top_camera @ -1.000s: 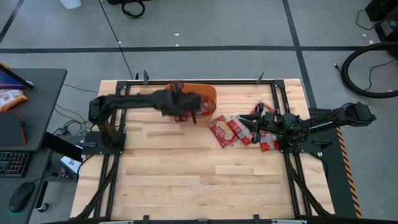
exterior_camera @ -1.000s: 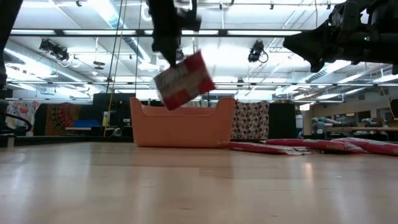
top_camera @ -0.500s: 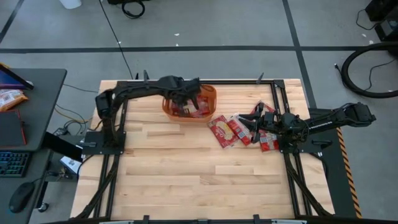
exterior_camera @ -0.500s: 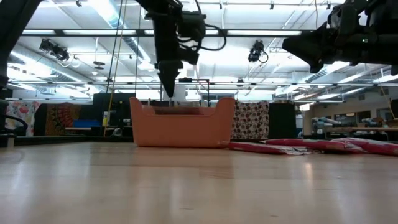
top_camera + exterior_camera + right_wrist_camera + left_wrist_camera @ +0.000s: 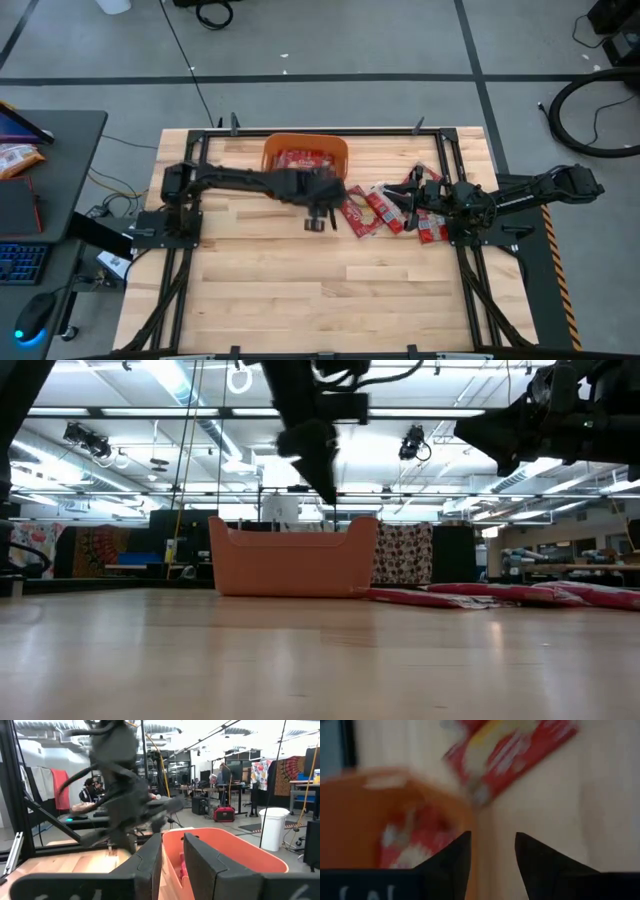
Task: Sort popcorn bags into baskets
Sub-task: Put the red popcorn bag into the orange bin
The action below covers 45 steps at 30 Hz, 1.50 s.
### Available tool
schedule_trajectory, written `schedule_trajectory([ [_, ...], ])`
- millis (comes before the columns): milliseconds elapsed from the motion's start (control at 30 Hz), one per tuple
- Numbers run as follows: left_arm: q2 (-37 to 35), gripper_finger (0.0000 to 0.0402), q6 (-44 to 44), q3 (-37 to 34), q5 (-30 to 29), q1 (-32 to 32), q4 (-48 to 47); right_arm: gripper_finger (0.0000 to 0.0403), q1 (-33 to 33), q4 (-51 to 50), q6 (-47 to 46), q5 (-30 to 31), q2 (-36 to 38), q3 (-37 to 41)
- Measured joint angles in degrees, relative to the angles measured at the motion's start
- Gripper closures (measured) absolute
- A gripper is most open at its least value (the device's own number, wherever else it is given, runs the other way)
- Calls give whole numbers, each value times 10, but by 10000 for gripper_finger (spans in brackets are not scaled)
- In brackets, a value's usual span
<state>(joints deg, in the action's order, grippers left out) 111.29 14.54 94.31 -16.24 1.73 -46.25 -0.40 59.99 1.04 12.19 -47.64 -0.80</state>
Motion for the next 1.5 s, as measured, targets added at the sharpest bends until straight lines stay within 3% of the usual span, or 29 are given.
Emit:
schedule_trajectory([
  [267, 71, 259, 59, -1, -14, -46, 97, 316, 0, 3, -10, -2, -7, 0],
  [700, 153, 260, 225, 0, -48, -48, 211, 316, -2, 9, 2, -2, -29, -13],
  [867, 186, 260, 257, 0, -50, -43, 212, 316, -2, 6, 7, 0, -24, -13],
  [1000, 198, 260, 270, 1, -85, -39, 231, 316, -2, 8, 11, 0, -22, -13],
  [1233, 196, 260, 267, 1, -78, -38, 227, 316, 0, 7, 11, -3, -24, -13],
  [1500, 197, 260, 370, -1, -121, -55, 240, 316, 0, 8, 11, -3, -24, -13],
])
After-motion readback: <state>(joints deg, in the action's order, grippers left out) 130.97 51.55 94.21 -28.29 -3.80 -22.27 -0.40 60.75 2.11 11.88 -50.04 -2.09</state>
